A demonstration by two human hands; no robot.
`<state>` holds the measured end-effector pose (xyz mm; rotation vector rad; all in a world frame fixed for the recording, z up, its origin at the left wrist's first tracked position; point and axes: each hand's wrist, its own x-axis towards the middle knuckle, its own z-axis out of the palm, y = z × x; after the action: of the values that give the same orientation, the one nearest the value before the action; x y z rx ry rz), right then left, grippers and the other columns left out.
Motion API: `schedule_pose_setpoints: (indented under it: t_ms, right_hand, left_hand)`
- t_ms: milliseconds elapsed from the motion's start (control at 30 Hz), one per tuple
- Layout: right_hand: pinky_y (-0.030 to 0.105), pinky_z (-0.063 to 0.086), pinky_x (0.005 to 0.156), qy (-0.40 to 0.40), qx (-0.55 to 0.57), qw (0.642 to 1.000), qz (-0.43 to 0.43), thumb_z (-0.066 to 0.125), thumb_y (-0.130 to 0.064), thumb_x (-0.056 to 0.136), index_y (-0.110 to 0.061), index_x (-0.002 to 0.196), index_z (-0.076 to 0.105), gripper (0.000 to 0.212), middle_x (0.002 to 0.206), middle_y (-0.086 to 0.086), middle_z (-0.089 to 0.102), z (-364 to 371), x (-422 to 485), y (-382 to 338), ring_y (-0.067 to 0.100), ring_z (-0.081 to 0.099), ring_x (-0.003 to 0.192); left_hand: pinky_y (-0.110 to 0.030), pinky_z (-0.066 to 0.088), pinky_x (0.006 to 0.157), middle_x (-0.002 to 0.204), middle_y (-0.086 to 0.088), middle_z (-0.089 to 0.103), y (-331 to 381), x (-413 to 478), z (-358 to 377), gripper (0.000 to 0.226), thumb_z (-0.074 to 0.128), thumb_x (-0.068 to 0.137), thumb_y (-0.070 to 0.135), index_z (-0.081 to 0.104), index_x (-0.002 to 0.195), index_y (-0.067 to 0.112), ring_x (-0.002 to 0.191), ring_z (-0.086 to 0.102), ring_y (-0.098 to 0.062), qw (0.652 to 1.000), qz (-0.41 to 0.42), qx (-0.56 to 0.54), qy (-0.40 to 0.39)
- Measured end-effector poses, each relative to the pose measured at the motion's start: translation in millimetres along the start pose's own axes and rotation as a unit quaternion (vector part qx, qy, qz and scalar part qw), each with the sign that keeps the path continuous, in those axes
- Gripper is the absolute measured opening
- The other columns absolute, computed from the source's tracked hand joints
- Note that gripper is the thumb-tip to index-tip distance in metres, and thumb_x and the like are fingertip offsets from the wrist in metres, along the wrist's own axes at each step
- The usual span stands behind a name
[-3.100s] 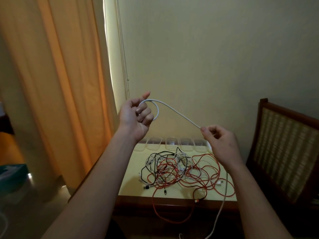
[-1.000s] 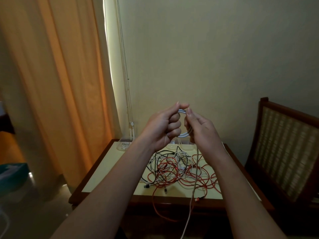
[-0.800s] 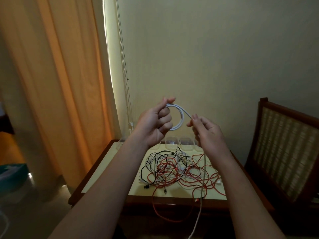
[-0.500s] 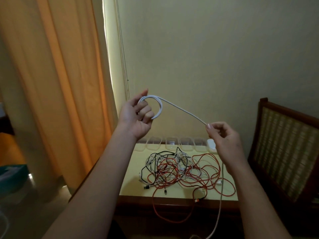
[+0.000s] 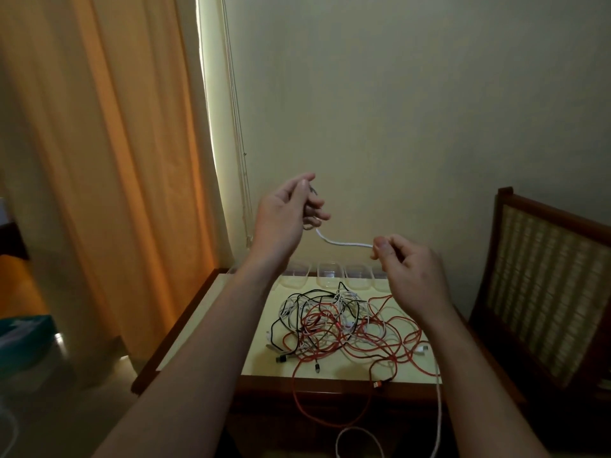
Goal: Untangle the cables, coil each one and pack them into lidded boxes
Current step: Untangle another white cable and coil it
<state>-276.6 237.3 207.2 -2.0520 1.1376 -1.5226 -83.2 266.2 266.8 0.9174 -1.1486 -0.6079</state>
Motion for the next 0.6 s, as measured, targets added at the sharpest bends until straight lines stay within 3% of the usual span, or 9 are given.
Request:
schedule_pose_setpoints:
  t_ms: [100, 167, 333, 433, 500, 600]
  right_hand:
    - [0.016, 0.028, 0.044, 0.011, 0.034, 0.999, -0.005, 0.05, -0.035, 0.104, -0.018, 0.076, 0.067, 0.037, 0.047, -0.011, 0.05, 0, 1, -10, 0.004, 0.041, 0.043]
    - [0.018, 0.029, 0.046, 0.018, 0.05, 0.999, -0.008, 0.05, -0.036, 0.104, -0.017, 0.075, 0.068, 0.039, 0.051, -0.004, 0.051, -1, 3, -18, 0.004, 0.042, 0.046]
    - [0.019, 0.03, 0.048, 0.012, 0.054, 0.998, -0.038, 0.05, -0.047, 0.1, -0.021, 0.074, 0.067, 0.041, 0.058, 0.009, 0.054, -2, 7, -31, 0.004, 0.041, 0.048]
    - [0.019, 0.03, 0.047, 0.043, 0.075, 0.996, -0.038, 0.054, -0.049, 0.097, -0.022, 0.08, 0.071, 0.036, 0.059, 0.006, 0.054, 1, 8, -33, 0.005, 0.039, 0.05]
    - [0.02, 0.035, 0.051, 0.073, 0.084, 0.993, -0.026, 0.057, -0.05, 0.095, -0.02, 0.083, 0.067, 0.034, 0.064, -0.005, 0.055, 3, 10, -32, 0.003, 0.042, 0.054]
    - [0.017, 0.036, 0.052, 0.078, 0.086, 0.993, 0.01, 0.052, -0.054, 0.097, -0.02, 0.088, 0.064, 0.037, 0.07, -0.009, 0.056, 5, 12, -30, 0.001, 0.045, 0.058]
  left_hand:
    - [-0.024, 0.056, 0.067, 0.085, -0.009, 0.066, 1, -7, 10, 0.03, 0.042, 0.107, 0.014, 0.058, 0.132, 0.009, 0.074, 0.072, -0.017, 0.998, 0.007, 0.049, -0.042]
    - [-0.022, 0.056, 0.064, 0.085, -0.009, 0.067, 0, -12, 14, 0.031, 0.041, 0.107, 0.013, 0.058, 0.132, 0.007, 0.069, 0.07, -0.013, 0.994, 0.007, 0.08, -0.072]
    - [-0.017, 0.041, 0.047, 0.074, 0.003, 0.062, -2, -17, 19, 0.03, 0.041, 0.108, 0.018, 0.065, 0.126, 0.01, 0.046, 0.046, -0.009, 0.98, -0.015, 0.128, -0.152]
    - [-0.02, 0.027, 0.048, 0.06, 0.007, 0.05, -1, -18, 22, 0.031, 0.04, 0.108, 0.018, 0.067, 0.121, 0.009, 0.05, 0.032, -0.008, 0.977, -0.06, 0.066, -0.192]
    - [-0.022, 0.023, 0.051, 0.059, 0.007, 0.039, 2, -18, 23, 0.032, 0.04, 0.108, 0.019, 0.067, 0.119, 0.006, 0.05, 0.027, -0.007, 0.974, -0.104, -0.003, -0.199]
    - [-0.023, 0.017, 0.05, 0.063, 0.004, 0.02, 6, -19, 24, 0.034, 0.045, 0.106, 0.023, 0.065, 0.123, 0.002, 0.051, 0.015, -0.008, 0.963, -0.141, -0.086, -0.211]
